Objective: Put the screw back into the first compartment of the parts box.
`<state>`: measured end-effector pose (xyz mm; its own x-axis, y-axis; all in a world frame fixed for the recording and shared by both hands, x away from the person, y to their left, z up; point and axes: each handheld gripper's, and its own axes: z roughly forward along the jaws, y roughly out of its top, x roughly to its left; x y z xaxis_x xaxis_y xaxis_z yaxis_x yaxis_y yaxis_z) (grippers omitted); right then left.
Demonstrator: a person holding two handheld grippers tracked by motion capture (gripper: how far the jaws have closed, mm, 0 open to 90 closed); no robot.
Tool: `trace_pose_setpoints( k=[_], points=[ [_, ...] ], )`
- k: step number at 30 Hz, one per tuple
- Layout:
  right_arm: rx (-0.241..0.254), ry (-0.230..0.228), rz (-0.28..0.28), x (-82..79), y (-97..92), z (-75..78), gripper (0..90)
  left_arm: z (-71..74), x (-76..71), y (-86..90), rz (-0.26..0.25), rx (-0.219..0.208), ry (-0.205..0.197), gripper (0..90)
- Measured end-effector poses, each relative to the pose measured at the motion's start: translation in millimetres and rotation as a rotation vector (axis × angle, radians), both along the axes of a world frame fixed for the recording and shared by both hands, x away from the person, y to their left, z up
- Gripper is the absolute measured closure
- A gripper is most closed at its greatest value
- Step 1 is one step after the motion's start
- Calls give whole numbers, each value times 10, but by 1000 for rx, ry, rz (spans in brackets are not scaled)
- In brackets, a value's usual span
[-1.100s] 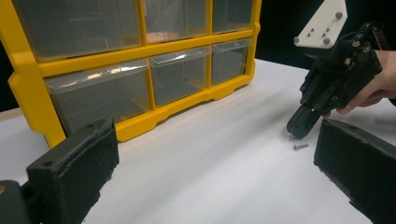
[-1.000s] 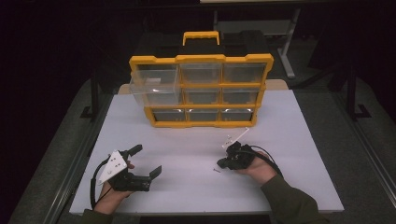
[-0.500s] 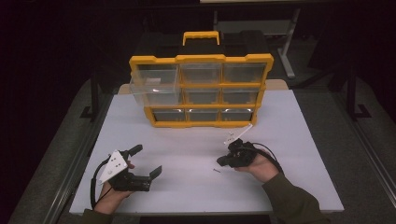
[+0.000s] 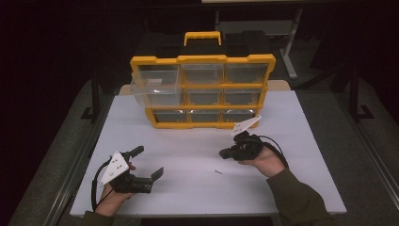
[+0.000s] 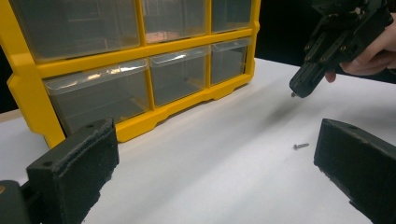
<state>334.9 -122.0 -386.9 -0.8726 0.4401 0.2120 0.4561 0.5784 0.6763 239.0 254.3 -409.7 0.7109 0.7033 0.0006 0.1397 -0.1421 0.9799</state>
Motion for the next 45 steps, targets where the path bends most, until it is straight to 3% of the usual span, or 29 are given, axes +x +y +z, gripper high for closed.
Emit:
trace_pose_setpoints(
  k=[11, 26, 45],
  points=[
    [20, -33, 27, 27, 36, 242, 875, -6, 4, -1, -3, 4, 4, 0],
    [87, -85, 47, 75, 5, 562, 875, -4, 10, -25, -7, 4, -3, 0],
    [92, -134, 92, 212, 94, 924, 875, 5, 7, -18, -7, 5, 1, 0]
  ],
)
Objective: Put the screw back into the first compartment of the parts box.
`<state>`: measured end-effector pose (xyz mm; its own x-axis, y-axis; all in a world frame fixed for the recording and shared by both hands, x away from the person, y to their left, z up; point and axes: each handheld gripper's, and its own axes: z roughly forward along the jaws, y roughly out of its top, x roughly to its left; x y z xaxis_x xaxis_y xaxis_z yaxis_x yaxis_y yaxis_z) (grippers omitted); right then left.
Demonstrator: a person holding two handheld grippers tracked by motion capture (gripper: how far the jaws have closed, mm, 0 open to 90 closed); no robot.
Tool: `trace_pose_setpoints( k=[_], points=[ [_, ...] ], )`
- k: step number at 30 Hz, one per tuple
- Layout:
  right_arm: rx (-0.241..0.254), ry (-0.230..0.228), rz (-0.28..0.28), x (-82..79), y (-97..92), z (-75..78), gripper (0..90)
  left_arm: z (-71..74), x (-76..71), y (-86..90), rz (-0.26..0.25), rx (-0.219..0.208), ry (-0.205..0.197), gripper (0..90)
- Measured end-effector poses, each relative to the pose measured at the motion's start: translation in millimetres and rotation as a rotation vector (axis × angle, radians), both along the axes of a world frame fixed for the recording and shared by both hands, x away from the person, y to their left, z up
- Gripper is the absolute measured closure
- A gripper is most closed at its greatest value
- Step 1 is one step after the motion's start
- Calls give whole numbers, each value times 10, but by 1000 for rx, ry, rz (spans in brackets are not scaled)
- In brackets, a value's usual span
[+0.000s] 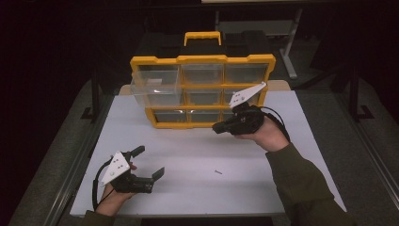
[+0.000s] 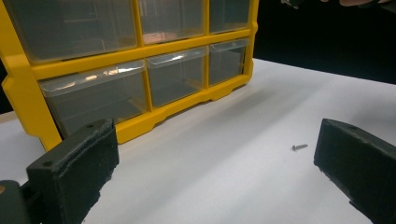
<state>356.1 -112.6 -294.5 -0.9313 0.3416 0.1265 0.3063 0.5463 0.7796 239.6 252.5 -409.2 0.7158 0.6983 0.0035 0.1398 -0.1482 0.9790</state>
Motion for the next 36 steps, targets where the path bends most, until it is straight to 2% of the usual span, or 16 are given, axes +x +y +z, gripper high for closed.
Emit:
trace_pose_setpoints(
  k=[16, 24, 25, 29, 36],
  points=[
    [1, -54, 56, 79, 162, 322, 875, -7, 6, -7, -2, -7, -1, 0],
    [23, -51, 62, 120, 213, 462, 875, -5, 17, 0, -4, 5, -12, 0],
    [22, -65, 70, 140, 213, 474, 875, -6, 17, -1, -5, 4, -11, 0],
    [44, -61, 71, 173, 229, 539, 875, -7, 10, -7, -2, -3, -9, 0],
    [50, -69, 80, 204, 294, 656, 875, -7, 8, -11, -1, -11, -8, 0]
  ],
)
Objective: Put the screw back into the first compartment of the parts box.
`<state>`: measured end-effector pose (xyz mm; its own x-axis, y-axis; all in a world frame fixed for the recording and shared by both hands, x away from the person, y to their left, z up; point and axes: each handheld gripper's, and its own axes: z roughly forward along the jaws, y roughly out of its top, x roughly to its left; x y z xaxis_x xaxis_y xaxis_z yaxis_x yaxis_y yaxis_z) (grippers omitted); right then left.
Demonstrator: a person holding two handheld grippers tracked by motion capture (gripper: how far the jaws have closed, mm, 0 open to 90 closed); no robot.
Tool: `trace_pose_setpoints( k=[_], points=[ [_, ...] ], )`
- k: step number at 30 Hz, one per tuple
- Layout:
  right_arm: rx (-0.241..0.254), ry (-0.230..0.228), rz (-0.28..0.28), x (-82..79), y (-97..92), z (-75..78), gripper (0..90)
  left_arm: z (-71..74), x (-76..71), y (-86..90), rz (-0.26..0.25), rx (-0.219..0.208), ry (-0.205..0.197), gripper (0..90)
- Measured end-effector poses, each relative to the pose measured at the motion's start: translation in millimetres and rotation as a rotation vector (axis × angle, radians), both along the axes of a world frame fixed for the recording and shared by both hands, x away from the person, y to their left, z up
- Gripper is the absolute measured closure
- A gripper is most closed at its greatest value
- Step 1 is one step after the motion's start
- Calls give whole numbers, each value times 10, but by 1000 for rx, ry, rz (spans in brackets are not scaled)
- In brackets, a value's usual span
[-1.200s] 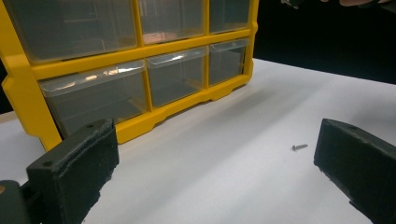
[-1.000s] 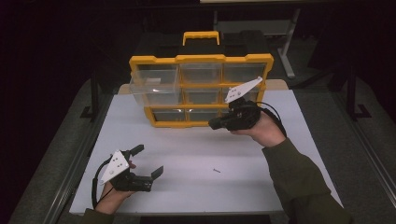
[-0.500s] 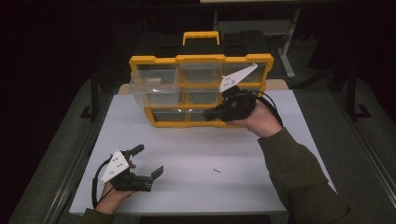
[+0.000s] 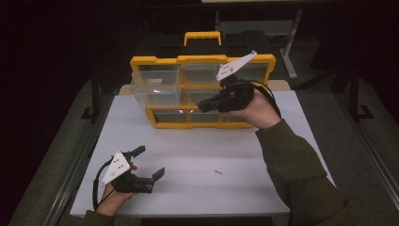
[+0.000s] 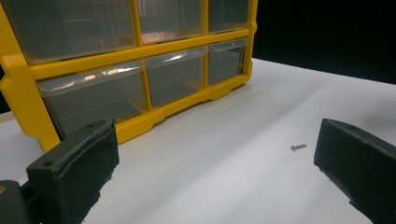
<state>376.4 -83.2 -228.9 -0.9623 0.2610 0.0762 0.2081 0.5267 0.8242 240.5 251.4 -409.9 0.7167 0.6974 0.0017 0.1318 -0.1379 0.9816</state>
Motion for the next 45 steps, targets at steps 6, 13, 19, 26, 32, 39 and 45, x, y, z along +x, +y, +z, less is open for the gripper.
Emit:
trace_pose_setpoints(
  k=[6, 13, 19, 26, 32, 39, 45],
  points=[
    [15, -9, 7, 30, 51, 116, 875, 1, -2, -1, -1, 1, 1, 0],
    [18, -16, 7, 73, 114, 255, 875, 6, -6, 4, 1, -1, 7, 0],
    [17, -35, 10, 120, 174, 365, 875, 6, -7, -1, 0, -4, 8, 0],
    [19, -47, 8, 152, 259, 510, 875, 12, -7, 15, -2, 20, 9, 0],
    [21, -56, 13, 184, 357, 594, 872, 16, -5, 13, -4, 16, 6, 0],
    [11, -71, 13, 250, 459, 670, 872, 10, 1, 10, -6, 12, -2, 0],
    [6, -65, -3, 333, 559, 692, 872, 7, -3, 6, -6, 8, 3, 0]
  ],
)
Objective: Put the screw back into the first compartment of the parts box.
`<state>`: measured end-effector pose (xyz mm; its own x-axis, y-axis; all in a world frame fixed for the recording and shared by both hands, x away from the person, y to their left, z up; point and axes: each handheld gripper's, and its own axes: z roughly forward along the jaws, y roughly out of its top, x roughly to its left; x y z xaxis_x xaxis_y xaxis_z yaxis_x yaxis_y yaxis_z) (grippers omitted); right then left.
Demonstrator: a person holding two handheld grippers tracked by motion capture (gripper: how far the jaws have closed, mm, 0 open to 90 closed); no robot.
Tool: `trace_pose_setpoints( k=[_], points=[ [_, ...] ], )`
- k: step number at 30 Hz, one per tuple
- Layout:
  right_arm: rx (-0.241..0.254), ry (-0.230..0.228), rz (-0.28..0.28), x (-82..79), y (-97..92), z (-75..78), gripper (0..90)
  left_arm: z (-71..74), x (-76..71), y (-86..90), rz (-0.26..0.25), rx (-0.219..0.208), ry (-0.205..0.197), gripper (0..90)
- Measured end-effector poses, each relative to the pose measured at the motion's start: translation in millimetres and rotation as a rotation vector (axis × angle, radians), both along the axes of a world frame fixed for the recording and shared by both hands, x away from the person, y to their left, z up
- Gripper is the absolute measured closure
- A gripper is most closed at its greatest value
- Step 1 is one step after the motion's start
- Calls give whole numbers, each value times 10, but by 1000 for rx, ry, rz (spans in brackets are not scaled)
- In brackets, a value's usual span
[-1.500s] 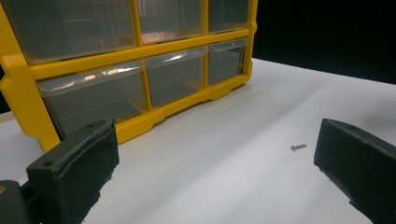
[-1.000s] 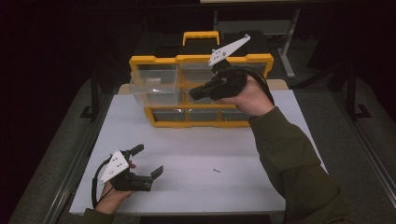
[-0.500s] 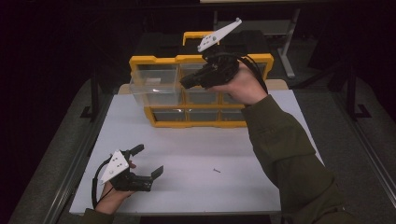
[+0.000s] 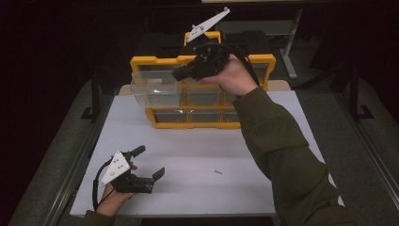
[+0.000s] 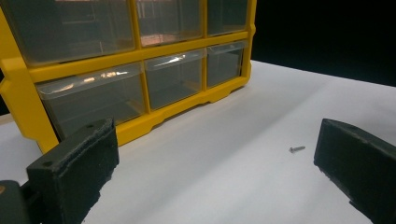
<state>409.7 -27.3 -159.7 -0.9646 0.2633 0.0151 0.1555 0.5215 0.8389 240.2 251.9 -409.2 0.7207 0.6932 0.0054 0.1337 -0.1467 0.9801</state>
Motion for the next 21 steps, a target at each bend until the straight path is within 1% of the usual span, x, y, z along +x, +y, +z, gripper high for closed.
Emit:
trace_pose_setpoints(
  k=[2, 4, 6, 7, 8, 9, 11, 14, 16, 17, 20, 21],
  points=[
    [-7, -10, 3, 35, 39, -2, 872, -2, 0, 3, 2, -3, 1, 0],
    [-10, -7, 1, 45, 55, -1, 872, -1, 3, 4, 3, -6, -3, 0],
    [-10, -7, 0, 85, 109, -9, 872, 6, -1, 12, 4, 2, -2, 0],
    [-11, 8, -10, 86, 128, -8, 873, 6, -7, 5, 5, -5, 3, 0],
    [-12, 14, -13, 95, 148, -13, 872, 5, -7, -4, 4, -16, 2, 0],
    [-22, 10, -19, 109, 165, -19, 872, 5, -9, -6, 4, -15, 3, 0],
    [-26, 18, -23, 127, 199, -27, 872, 7, -10, -5, 3, -12, 4, 0],
    [-39, 15, -28, 164, 253, -45, 872, 6, -11, -4, 5, -18, 2, 0],
    [-46, 24, -30, 182, 295, -57, 872, 7, -11, 0, 7, -16, 1, 0],
    [-53, 15, -26, 200, 313, -67, 872, 10, -11, 6, 5, -5, -2, 0],
    [-62, 19, -26, 217, 359, -78, 872, 13, -14, 2, 3, -4, -3, 0],
    [-75, 6, -22, 239, 399, -90, 872, 12, -14, 5, 1, 3, -1, 0]
  ],
)
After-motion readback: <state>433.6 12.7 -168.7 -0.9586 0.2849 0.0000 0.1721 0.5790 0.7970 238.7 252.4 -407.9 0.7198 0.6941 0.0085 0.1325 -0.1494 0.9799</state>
